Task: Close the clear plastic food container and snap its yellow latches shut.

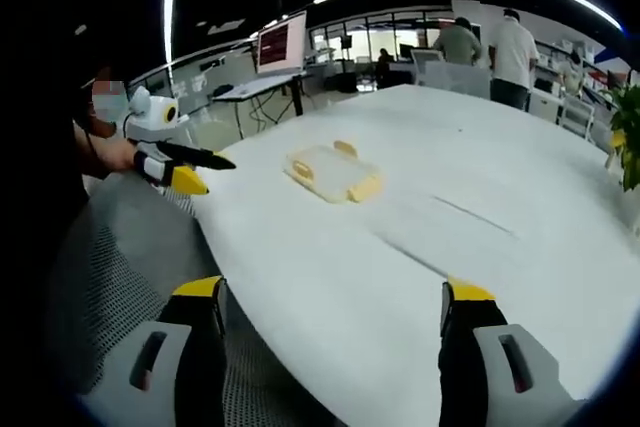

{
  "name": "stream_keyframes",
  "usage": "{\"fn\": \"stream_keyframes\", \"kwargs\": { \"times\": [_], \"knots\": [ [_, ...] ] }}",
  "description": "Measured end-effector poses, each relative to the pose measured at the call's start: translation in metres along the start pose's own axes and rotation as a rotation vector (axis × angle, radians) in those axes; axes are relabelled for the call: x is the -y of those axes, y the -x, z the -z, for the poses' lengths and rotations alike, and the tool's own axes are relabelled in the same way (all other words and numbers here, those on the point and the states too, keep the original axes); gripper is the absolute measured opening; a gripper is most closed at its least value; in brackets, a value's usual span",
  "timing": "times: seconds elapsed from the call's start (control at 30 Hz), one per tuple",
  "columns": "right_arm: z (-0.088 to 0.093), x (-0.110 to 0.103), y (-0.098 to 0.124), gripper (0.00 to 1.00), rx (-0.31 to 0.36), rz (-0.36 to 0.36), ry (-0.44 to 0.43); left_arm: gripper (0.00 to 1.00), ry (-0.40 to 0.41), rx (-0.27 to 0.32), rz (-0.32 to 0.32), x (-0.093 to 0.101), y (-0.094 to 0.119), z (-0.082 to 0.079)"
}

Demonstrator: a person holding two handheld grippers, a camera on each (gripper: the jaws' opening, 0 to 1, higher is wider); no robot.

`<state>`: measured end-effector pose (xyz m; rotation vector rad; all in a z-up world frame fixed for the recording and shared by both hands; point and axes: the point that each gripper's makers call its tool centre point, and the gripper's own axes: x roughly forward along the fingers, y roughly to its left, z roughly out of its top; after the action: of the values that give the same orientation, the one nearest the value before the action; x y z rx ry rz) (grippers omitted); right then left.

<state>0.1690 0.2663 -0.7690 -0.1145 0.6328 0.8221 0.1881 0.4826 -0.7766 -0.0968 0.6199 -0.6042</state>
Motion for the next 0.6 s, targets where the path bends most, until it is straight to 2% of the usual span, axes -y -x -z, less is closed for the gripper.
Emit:
{"fn": "stream_keyframes", "kwargs": {
  "times": [0.1, 0.2, 0.27, 0.3, 0.4, 0.5, 0.6],
  "knots": [
    [-0.008, 0.000, 0.000, 0.86, 0.008, 0.001, 0.026, 0.78, -0.003, -0.010, 0.008, 0.001, -0.001, 0.002],
    [-0.017, 0.002, 0.001, 0.77, 0.023, -0.005, 0.013, 0.78, 0.042, -0.001, 0.003, -0.003, 0.000, 0.001],
    [-0.021, 0.004, 0.001, 0.77, 0.051, 0.003, 0.003, 0.81, 0.079, 0.022, 0.026, 0.001, 0.000, -0.003],
    [-0.021, 0.005, 0.002, 0.77, 0.054, 0.005, -0.005, 0.82, 0.072, 0.047, 0.043, 0.004, 0.000, -0.008],
    [-0.018, 0.008, 0.002, 0.76, 0.042, 0.017, -0.011, 0.83, 0.033, 0.041, 0.024, 0.002, 0.001, -0.009],
    [-0.019, 0.009, 0.002, 0.76, 0.048, 0.017, -0.011, 0.83, 0.034, 0.039, 0.034, 0.002, 0.001, -0.010],
    [-0.019, 0.009, 0.001, 0.77, 0.034, 0.007, -0.038, 0.88, 0.074, 0.082, 0.046, 0.000, 0.001, -0.018]
  ]
}}
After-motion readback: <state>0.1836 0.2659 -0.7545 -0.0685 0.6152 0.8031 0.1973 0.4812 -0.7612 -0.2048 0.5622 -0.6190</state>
